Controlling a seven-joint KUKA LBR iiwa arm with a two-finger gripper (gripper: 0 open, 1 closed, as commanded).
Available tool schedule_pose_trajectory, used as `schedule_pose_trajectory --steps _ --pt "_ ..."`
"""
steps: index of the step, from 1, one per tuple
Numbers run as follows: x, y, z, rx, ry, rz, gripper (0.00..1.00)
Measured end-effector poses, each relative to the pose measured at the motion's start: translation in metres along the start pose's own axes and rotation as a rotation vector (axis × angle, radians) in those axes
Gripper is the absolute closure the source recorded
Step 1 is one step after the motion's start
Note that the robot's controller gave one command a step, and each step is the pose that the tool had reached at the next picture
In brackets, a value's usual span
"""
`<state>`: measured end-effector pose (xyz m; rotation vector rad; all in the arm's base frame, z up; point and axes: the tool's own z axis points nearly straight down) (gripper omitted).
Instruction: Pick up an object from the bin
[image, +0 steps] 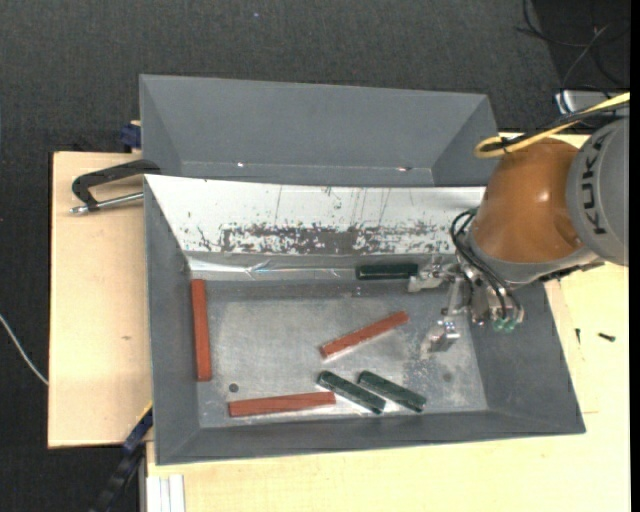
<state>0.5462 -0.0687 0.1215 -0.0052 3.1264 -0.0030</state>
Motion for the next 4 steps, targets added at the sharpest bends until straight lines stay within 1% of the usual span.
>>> schedule_pose_trajectory --steps 1,2,3,4 --pt "0.011 -0.021 0.042 -0.004 0.014 -0.113 1.00" --pt "0.011 -0.021 0.042 -0.004 0.014 -0.113 0.00" --pt "0.011 -0.021 0.042 -0.004 0.014 -0.113 0.00" --pt "-0.009 0.052 0.044 -0.001 0.021 -0.097 1.00"
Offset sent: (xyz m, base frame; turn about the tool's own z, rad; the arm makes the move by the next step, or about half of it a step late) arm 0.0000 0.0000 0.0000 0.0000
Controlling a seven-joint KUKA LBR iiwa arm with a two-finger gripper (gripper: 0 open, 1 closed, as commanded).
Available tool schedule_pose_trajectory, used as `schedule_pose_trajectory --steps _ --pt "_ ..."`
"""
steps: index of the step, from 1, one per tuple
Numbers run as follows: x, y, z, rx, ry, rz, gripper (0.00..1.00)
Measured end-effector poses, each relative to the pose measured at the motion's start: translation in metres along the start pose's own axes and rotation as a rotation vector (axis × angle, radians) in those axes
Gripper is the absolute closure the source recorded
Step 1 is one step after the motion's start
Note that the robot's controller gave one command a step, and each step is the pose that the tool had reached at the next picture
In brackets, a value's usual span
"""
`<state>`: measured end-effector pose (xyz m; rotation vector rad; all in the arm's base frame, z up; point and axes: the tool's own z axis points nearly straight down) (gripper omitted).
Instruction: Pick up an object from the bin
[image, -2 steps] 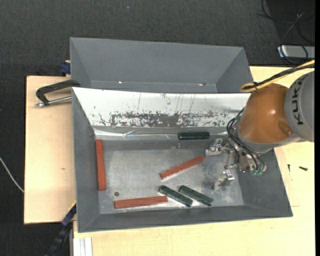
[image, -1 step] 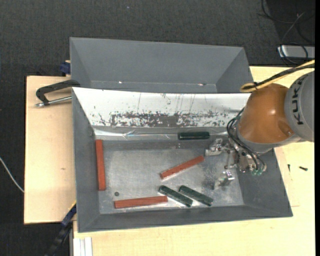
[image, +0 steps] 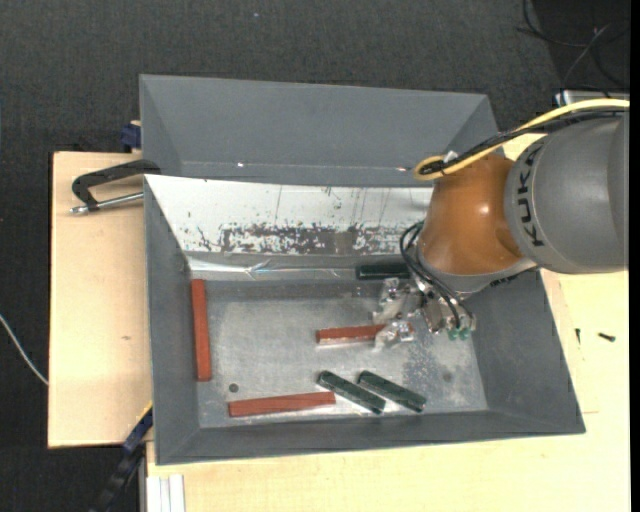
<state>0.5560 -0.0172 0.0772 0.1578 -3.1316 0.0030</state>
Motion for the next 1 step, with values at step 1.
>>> schedule_pose_trajectory --steps 1 --pt "-0.0001 0.0000 0.0000 0.000 0.000 0.000 1.00"
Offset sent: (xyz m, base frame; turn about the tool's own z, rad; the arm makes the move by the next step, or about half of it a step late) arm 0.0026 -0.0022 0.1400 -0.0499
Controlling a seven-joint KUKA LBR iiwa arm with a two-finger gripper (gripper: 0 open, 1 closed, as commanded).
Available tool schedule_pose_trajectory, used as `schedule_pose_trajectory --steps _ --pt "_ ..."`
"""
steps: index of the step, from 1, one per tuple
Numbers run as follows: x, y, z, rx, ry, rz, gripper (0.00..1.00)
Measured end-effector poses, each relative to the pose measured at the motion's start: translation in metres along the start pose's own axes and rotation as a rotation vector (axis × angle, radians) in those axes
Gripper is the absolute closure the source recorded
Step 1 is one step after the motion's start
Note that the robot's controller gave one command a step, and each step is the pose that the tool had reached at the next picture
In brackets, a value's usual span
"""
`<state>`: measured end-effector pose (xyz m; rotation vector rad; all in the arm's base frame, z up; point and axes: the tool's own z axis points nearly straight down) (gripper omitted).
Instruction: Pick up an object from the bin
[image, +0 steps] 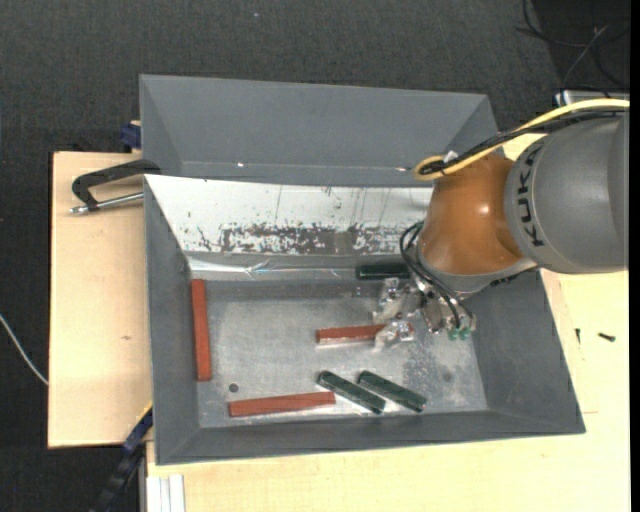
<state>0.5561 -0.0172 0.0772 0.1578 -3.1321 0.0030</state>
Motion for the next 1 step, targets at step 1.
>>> schedule_pose_trajectory --steps 1 --pt "-0.0034 -0.0021 -0.1418 -0.001 -0.014 -0.050 1.00"
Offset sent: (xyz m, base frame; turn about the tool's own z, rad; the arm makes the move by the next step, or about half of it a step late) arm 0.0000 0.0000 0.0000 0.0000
